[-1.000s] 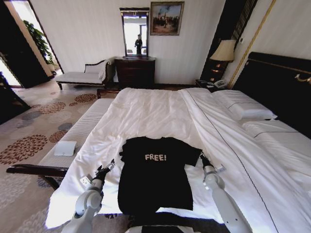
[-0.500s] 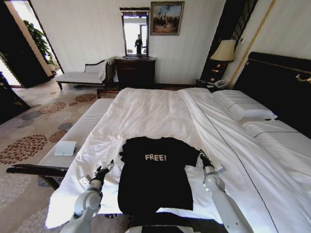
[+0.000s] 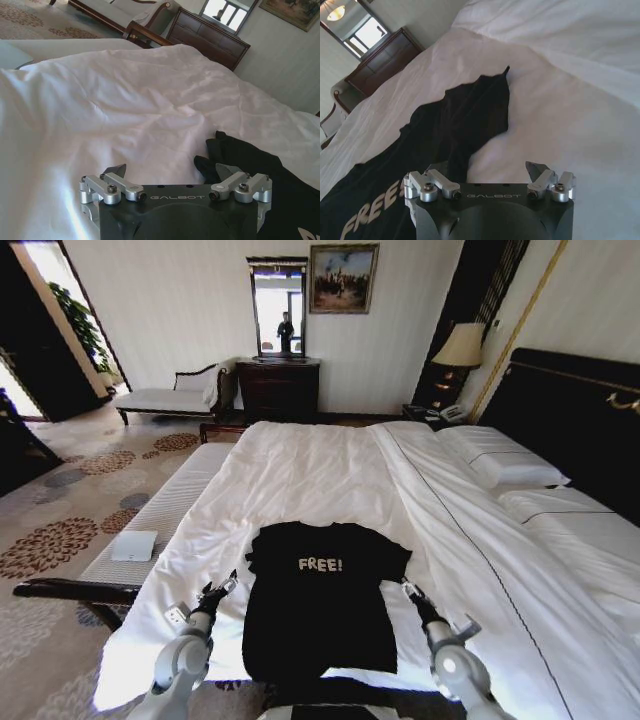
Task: Fold the clothes on the bed.
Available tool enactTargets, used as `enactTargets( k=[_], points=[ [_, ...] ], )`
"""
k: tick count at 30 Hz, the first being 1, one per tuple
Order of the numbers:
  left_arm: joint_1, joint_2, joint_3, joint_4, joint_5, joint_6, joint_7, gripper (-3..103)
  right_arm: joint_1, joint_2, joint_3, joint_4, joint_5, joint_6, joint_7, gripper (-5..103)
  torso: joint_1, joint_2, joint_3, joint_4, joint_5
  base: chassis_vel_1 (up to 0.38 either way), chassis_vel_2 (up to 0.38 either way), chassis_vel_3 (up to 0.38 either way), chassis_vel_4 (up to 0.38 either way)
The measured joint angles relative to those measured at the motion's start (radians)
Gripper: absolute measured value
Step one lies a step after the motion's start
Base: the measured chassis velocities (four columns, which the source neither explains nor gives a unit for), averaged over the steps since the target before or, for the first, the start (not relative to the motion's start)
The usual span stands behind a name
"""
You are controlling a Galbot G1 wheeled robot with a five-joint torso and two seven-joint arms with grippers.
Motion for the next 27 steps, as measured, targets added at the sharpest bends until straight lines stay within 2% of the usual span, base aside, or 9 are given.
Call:
enactTargets(
  k=[5,12,19,21,22,24,25,26,27],
  points=[
    [0.006,-0.007,0.0,-0.008,0.0,0.0,-0.004,100,-0.08,0.054,-0.025,0.03,-0.053,-0.003,-0.037,100,0.0,0.0,0.0,0.0003,0.0,0.0,0.0,0.0,0.0],
    [0.008,-0.01,0.003,-0.01,0.004,0.0,-0.009,100,-0.116,0.071,-0.041,0.025,-0.099,0.001,-0.077,100,0.0,0.0,0.0,0.0002,0.0,0.0,0.0,0.0,0.0],
    [0.015,-0.014,0.005,-0.014,0.013,-0.001,-0.013,100,-0.106,0.046,-0.04,-0.004,-0.114,0.01,-0.079,103,0.0,0.0,0.0,0.0003,0.0001,0.0,0.0,0.0,0.0],
    [0.017,-0.013,0.001,-0.014,0.013,-0.002,-0.014,100,-0.111,0.037,-0.043,-0.004,-0.114,0.016,-0.076,94,0.0,0.0,0.0,0.0003,0.0001,0.0,0.0,0.0,0.0],
    [0.017,-0.013,0.001,-0.014,0.013,-0.002,-0.014,100,-0.111,0.037,-0.043,-0.004,-0.114,0.016,-0.076,94,0.0,0.0,0.0,0.0003,0.0001,0.0,0.0,0.0,0.0],
    [0.018,-0.012,-0.003,-0.014,0.012,-0.005,-0.014,100,-0.12,0.029,-0.047,-0.001,-0.116,0.02,-0.074,84,0.0,0.0,0.0,0.0002,0.0002,0.0,0.0,0.0,0.0],
    [0.018,-0.012,-0.003,-0.014,0.012,-0.005,-0.015,100,-0.122,0.027,-0.048,0.0,-0.117,0.02,-0.073,84,0.0,0.0,0.0,0.0003,0.0001,0.0,0.0,0.0,0.0],
    [0.02,-0.014,-0.004,-0.013,0.012,-0.006,-0.015,100,-0.129,0.024,-0.052,0.007,-0.117,0.022,-0.072,73,0.0,0.0,0.0,0.0002,0.0002,0.0,0.0,0.0,0.0],
    [0.02,-0.014,-0.004,-0.013,0.012,-0.006,-0.015,100,-0.129,0.024,-0.052,0.007,-0.117,0.022,-0.072,73,0.0,0.0,0.0,0.0002,0.0002,0.0,0.0,0.0,0.0]
  ],
)
